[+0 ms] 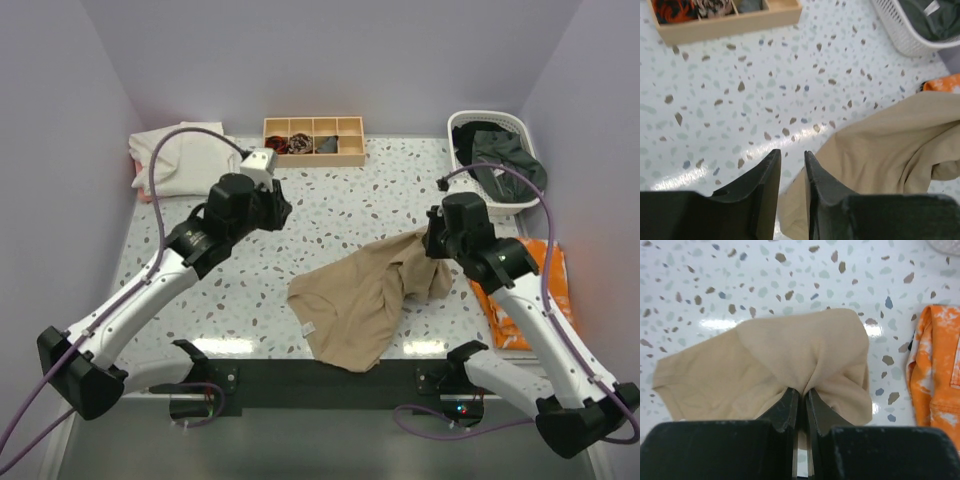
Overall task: Fold and stack the t-shirts
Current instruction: Flatten out the tshirt
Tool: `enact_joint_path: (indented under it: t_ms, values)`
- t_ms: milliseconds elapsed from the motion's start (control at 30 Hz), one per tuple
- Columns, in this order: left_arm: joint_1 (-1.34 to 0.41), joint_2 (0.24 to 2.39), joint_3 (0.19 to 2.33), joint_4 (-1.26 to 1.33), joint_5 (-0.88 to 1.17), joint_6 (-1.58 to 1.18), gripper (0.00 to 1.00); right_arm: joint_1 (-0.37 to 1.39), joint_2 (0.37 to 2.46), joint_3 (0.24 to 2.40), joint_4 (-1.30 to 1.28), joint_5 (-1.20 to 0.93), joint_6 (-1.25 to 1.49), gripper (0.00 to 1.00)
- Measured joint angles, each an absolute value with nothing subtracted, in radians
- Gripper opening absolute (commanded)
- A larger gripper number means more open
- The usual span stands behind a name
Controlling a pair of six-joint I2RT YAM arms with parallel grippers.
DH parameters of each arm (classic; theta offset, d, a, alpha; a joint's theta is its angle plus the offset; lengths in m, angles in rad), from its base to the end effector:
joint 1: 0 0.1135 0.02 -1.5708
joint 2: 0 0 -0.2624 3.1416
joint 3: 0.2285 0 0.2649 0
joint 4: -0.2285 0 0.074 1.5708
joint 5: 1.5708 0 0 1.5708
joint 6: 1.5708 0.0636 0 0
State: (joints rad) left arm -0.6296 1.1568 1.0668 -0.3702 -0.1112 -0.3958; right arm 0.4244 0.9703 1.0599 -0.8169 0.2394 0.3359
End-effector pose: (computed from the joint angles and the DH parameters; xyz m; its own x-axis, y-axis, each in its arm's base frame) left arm 0.2464 -0.1708 0.3294 -0.5258 -0.0910 -0.8457 0.3274 0.8960 -0.3000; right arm 0.2110 0.0788 0.3226 -0.6507 0.0574 -0.7572 -0.0256 0.9949 0.0974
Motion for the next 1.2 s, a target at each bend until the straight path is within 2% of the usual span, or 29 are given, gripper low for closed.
enact_joint_path:
  t_ms: [133, 167, 200, 233, 267, 433, 567, 800, 933, 1133, 1167, 1200]
  values:
    - [-0.629, 1.134, 1.21, -0.392, -0.133, -0.345, 0.29, 0.424, 0.918, 1.127, -0.829, 0.21, 0.326, 0.05]
    - [-0.629, 1.131, 1.217, -0.395, -0.132, -0.339, 0.39, 0.424, 0.908, 1.132, -0.83, 0.207, 0.324, 0.05]
    - [-0.629, 1.131, 1.215, -0.4, -0.13, -0.338, 0.55, 0.424, 0.901, 1.132, -0.831, 0.205, 0.323, 0.05]
    - [-0.629, 1.134, 1.201, -0.401, -0.124, -0.336, 0.82, 0.424, 0.899, 1.132, -0.838, 0.199, 0.321, 0.05]
    - [-0.629, 1.141, 1.179, -0.405, -0.12, -0.338, 1.0, 0.424, 0.898, 1.129, -0.843, 0.194, 0.321, 0.04]
    - [-0.628, 1.201, 0.936, -0.375, -0.081, -0.389, 1.0, 0.424, 0.915, 1.08, -0.845, 0.181, 0.32, 0.04]
    - [-0.629, 1.271, 0.797, -0.36, -0.033, -0.419, 0.86, 0.424, 0.933, 1.049, -0.844, 0.165, 0.32, 0.04]
    - [-0.629, 1.354, 0.728, -0.24, 0.048, -0.454, 0.84, 0.424, 0.944, 1.021, -0.823, 0.165, 0.32, 0.04]
    - [-0.629, 1.375, 0.722, -0.159, 0.093, -0.466, 0.76, 0.424, 0.946, 1.001, -0.813, 0.165, 0.32, 0.05]
    - [-0.631, 1.477, 0.705, -0.017, 0.184, -0.501, 0.74, 0.424, 0.956, 0.984, -0.798, 0.165, 0.32, 0.07]
    - [-0.631, 1.491, 0.699, -0.004, 0.192, -0.506, 0.73, 0.424, 0.956, 0.981, -0.796, 0.165, 0.321, 0.07]
    - [-0.632, 1.506, 0.691, 0.012, 0.202, -0.513, 0.67, 0.424, 0.956, 0.981, -0.797, 0.165, 0.321, 0.07]
